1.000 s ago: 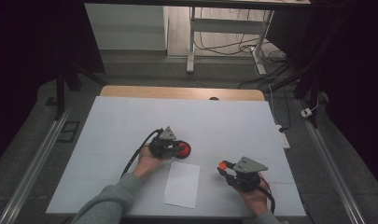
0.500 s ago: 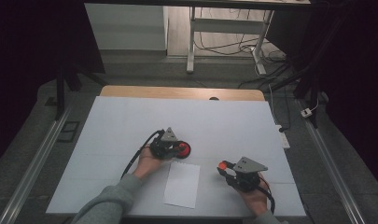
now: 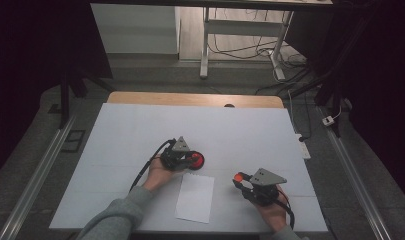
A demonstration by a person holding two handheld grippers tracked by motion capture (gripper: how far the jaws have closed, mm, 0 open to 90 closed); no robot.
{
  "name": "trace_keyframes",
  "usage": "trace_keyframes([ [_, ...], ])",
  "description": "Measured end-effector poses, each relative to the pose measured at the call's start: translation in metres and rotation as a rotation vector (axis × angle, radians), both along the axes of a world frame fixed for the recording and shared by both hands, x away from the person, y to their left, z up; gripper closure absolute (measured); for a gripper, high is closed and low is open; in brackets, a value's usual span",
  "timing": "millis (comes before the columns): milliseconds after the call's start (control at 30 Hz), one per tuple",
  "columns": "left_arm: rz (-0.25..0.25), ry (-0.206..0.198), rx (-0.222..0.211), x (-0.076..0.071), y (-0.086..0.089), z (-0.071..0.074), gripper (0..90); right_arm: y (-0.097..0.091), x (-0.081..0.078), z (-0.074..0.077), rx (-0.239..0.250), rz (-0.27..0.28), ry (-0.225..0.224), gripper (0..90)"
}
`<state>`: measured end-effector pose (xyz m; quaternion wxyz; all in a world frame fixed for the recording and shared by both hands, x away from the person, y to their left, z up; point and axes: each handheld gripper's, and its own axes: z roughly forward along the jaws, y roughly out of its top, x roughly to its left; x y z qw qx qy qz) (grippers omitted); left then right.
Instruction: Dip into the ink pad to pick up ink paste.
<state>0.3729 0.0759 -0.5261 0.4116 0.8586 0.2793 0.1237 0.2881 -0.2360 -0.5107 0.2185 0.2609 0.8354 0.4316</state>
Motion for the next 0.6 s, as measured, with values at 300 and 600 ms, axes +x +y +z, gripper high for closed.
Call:
trace_keyframes([
  [300, -0.001, -0.002, 0.000, -0.0001, 0.0000, -0.0001, 72.7, -0.0010, 0.0003, 0.0007, -0.004, -0.003, -0.002, 63.8],
  [600, 0.000, -0.004, 0.000, -0.0004, -0.0001, -0.0002, 72.7, -0.0005, 0.0004, 0.0007, -0.001, -0.004, -0.004, 63.8],
])
